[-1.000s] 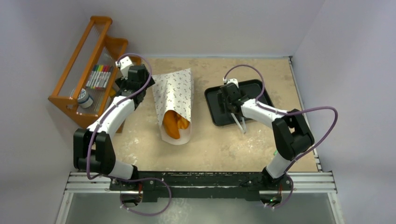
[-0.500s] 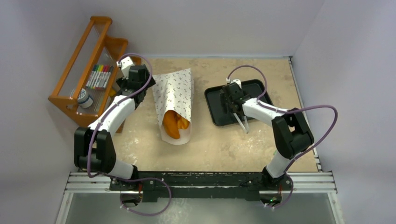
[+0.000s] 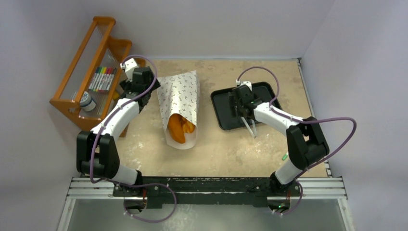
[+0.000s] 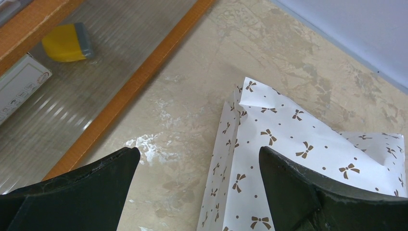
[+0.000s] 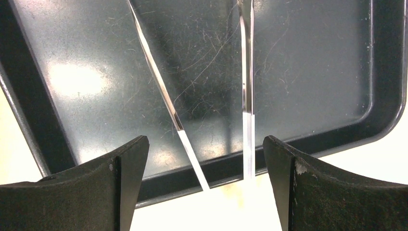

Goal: Take the fake bread out of the paper bag
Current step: Adjust the clamp in the container.

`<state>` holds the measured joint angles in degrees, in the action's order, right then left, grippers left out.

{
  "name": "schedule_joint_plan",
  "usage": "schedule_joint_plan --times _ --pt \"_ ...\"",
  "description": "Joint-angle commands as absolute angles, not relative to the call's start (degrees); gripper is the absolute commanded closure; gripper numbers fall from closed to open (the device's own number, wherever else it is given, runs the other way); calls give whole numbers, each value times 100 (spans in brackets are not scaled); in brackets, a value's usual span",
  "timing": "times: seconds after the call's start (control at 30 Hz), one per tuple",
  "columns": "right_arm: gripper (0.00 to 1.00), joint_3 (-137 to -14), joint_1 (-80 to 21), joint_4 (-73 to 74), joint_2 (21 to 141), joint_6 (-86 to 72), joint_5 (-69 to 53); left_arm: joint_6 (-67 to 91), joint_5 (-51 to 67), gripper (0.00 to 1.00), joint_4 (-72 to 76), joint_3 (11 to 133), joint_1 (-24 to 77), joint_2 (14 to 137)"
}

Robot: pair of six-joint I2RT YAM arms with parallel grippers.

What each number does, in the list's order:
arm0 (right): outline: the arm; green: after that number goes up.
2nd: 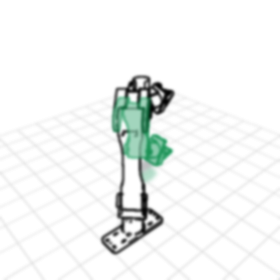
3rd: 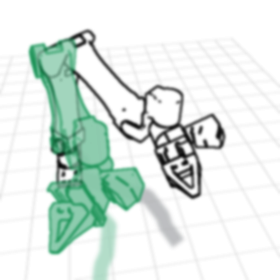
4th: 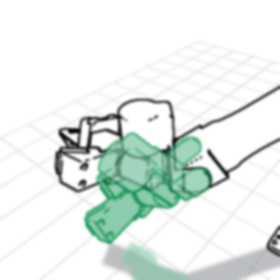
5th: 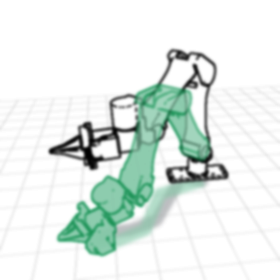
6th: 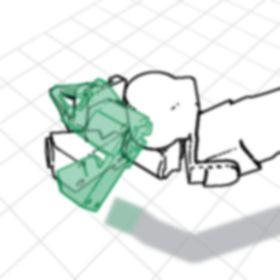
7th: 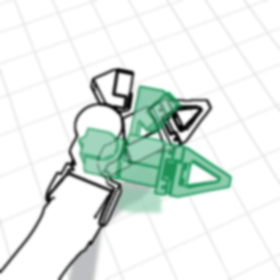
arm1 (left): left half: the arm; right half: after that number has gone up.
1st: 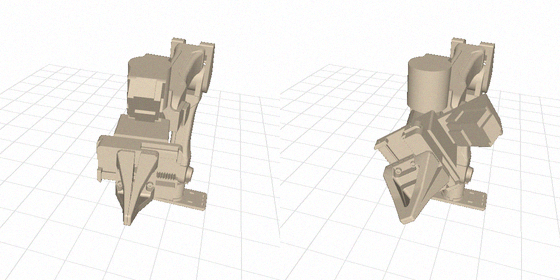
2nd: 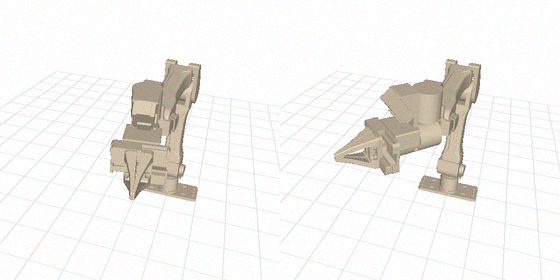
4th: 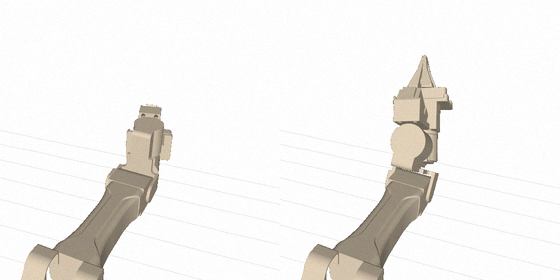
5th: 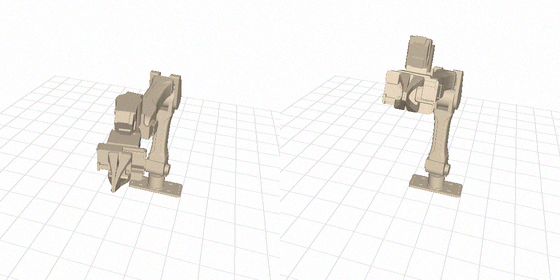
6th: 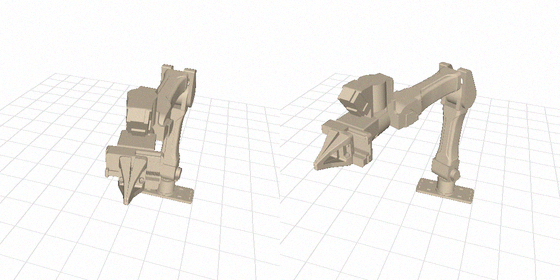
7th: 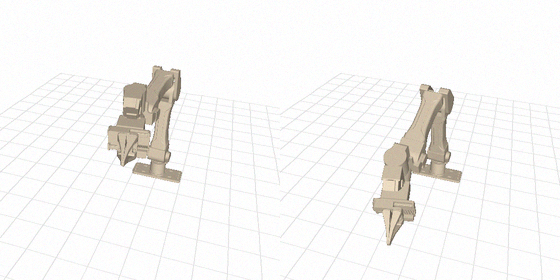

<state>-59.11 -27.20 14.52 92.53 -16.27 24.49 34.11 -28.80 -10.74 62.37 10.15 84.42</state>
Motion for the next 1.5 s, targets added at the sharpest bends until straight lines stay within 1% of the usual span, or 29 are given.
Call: schedule_joint_plan --times 0.0,0.37,0.5,0.6,0.87,1.0,1.13,1.3,1.47 --pt "8 -5792 -2648 1507 9208 -1722 2509 3533 -2849 0 -799 6333 984 8433" --pt "8 -5664 -2231 1268 9505 -1684 2086 3533 -2828 0 -769 6385 984 8647" --pt "11 -5695 -2214 1194 9728 -1680 1876 3496 -2864 0 -773 6593 984 8873" --pt "17 -5677 -2215 1119 9804 -1670 1800 3393 -2993 0 -778 6827 984 9059" --pt "43 -5628 -2215 1057 9734 -1687 1595 3217 -3400 0 -577 7360 984 9573" --pt "53 -5791 -2215 1093 9858 -1655 1536 3120 -3665 0 -337 7556 991 9889" --pt "55 -6055 -2215 1174 10017 -1623 1496 3015 -3822 0 -147 7829 989 10327" --pt "55 -6334 -2175 1261 10199 -1561 1514 3012 -3749 0 -329 8382 1006 10971" --pt "56 -6517 -2057 1227 10354 -1479 1500 3053 -3720 1 -386 8410 1011 11232"
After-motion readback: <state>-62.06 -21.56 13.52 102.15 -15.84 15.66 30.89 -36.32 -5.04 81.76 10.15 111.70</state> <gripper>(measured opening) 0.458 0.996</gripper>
